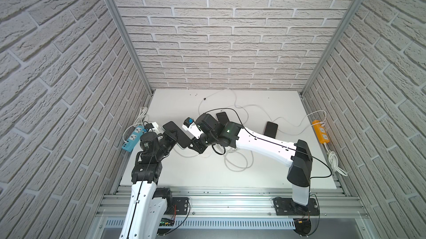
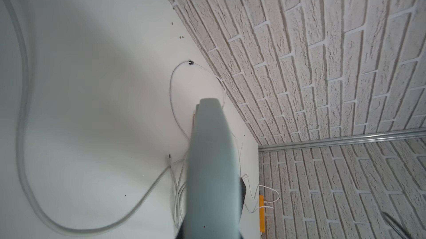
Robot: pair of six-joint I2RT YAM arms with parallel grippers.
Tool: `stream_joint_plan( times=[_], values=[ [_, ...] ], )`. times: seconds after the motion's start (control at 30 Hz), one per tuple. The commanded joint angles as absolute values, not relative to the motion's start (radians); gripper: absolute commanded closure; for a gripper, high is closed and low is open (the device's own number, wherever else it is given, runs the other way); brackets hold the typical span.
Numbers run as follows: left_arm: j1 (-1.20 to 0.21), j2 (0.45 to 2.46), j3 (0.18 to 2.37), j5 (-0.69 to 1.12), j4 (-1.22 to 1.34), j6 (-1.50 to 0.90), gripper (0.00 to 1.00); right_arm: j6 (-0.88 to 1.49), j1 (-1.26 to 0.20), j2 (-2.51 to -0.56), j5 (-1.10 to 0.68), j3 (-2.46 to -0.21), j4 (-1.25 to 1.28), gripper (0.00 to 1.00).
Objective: Plug the charging cable into the phone
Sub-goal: Insert the charging cable into the phone, then place the phone at the center of the board.
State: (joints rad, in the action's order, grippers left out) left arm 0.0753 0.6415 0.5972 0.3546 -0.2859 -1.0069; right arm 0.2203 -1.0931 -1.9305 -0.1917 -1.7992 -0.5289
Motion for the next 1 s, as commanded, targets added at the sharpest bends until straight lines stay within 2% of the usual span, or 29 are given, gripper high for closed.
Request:
stream_joint_plan(
  times=[0.0,0.13,0.47,0.7,0.83,0.97],
  values=[
    [0.076,0.728,0.663,0.327,-0.294,-0.977,1.0,0.2,-1.035,-1.83,-0.161,-1.718,-0.44,0.57],
    [0.078,0.901,0.7,0.313,-0.243,-0.965,0.95,0.191,-0.986,-1.698,-0.127,-1.563,-0.443,0.45],
    [0.056,1.362,0.856,0.342,-0.157,-0.939,0.88,0.231,-0.859,-1.528,-0.093,-1.309,-0.465,0.42],
    [0.05,1.639,1.032,0.394,-0.236,-0.87,0.84,0.256,-0.829,-1.525,-0.093,-1.277,-0.477,0.42],
    [0.048,1.719,1.09,0.399,-0.277,-0.817,0.79,0.267,-0.802,-1.545,-0.095,-1.297,-0.479,0.42],
    [0.048,1.767,1.116,0.413,-0.311,-0.789,0.74,0.265,-0.778,-1.59,-0.09,-1.346,-0.507,0.37]
  ],
)
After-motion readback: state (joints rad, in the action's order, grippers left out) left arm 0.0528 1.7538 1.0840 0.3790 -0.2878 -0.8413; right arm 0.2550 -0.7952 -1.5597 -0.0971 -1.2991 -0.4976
